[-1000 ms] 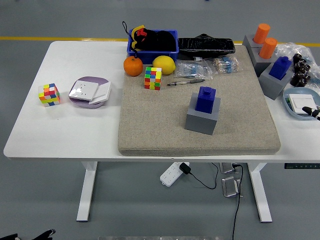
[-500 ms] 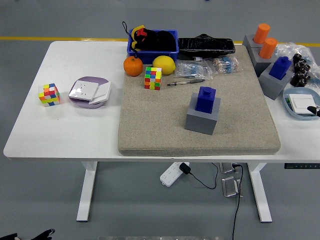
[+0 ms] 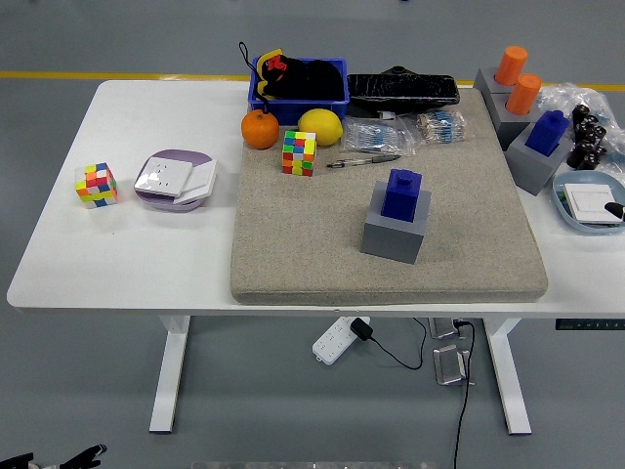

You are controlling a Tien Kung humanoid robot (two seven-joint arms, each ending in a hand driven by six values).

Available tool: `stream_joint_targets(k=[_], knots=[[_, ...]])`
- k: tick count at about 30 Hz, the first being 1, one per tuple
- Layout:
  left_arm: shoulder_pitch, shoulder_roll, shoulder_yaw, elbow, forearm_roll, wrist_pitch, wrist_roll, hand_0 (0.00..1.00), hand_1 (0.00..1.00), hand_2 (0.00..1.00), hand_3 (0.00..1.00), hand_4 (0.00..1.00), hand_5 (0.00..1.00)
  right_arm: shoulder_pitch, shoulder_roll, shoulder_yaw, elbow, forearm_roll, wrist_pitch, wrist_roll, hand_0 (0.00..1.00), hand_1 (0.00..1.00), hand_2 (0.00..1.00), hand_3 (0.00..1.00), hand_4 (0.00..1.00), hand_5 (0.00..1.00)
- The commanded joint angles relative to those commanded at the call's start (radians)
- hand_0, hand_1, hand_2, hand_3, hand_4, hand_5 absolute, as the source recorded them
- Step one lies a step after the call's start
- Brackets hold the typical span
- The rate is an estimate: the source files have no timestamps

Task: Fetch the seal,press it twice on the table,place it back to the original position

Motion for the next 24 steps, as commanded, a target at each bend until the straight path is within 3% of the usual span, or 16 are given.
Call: stream_joint_targets(k=[24], knots=[[-0.001, -0.003, 0.011, -0.002, -0.015, 0.000, -0.003, 0.811, 0.785, 0.760, 0.798, 0.677, 0.430, 0.004, -0.005, 0.002, 0.002, 0.000, 0.011, -0.021, 0.838, 0.801, 0.774, 0.778, 0.979, 0.215]])
